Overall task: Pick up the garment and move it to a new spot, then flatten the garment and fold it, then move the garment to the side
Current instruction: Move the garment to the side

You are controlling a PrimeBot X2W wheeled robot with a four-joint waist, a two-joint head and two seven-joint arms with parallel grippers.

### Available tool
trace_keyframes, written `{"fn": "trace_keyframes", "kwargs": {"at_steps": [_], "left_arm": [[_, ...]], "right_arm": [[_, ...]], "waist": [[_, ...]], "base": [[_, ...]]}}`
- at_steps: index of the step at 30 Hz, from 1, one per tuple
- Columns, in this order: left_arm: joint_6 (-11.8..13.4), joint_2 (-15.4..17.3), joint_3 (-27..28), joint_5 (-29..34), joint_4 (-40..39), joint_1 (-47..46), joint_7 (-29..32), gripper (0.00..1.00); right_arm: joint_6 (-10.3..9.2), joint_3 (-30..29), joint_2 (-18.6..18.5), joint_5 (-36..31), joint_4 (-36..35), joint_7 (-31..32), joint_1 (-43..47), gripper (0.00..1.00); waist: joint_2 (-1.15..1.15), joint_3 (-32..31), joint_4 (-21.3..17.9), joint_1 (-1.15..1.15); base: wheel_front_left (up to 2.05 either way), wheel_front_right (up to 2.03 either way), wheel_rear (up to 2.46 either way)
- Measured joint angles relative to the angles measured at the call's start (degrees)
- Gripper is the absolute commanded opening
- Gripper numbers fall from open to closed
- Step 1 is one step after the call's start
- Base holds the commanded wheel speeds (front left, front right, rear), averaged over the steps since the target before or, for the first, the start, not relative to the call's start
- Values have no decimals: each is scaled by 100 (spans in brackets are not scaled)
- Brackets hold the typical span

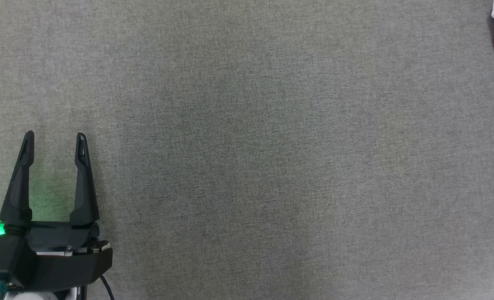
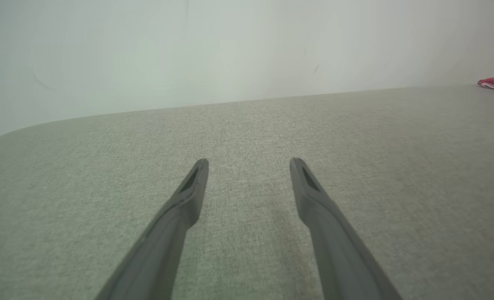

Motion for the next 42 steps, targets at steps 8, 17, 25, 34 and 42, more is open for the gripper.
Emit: {"fn": "trace_keyframes", "kwargs": {"at_steps": [8,17,25,34,42], "left_arm": [[35,-76,-2,-78,339,64,-110,100],[125,-220,58,-276,904,639,-236,100],[134,-298,-15,-367,1310,1176,-250,100],[125,-307,-180,-370,1538,1362,-171,100],[127,-349,-252,-396,1681,1451,-158,100]], "right_arm": [[0,-563,366,-460,-94,-632,-108,100],[0,-753,1292,-372,-1122,-1249,747,100],[0,-1090,2143,-54,-2101,-1460,2384,100],[0,-1607,2814,-5,-2989,-1290,4016,100],[0,-2334,3570,-188,-3988,-1160,5537,100]], "waist": [[0,-344,-4,0],[-1,-1245,19,-2],[-2,-2326,75,-3],[-3,-3168,223,-3],[-2,-3665,444,-2]], "base": [[0,0,0],[0,0,0],[0,0,0],[0,0,0],[0,0,0]]}}
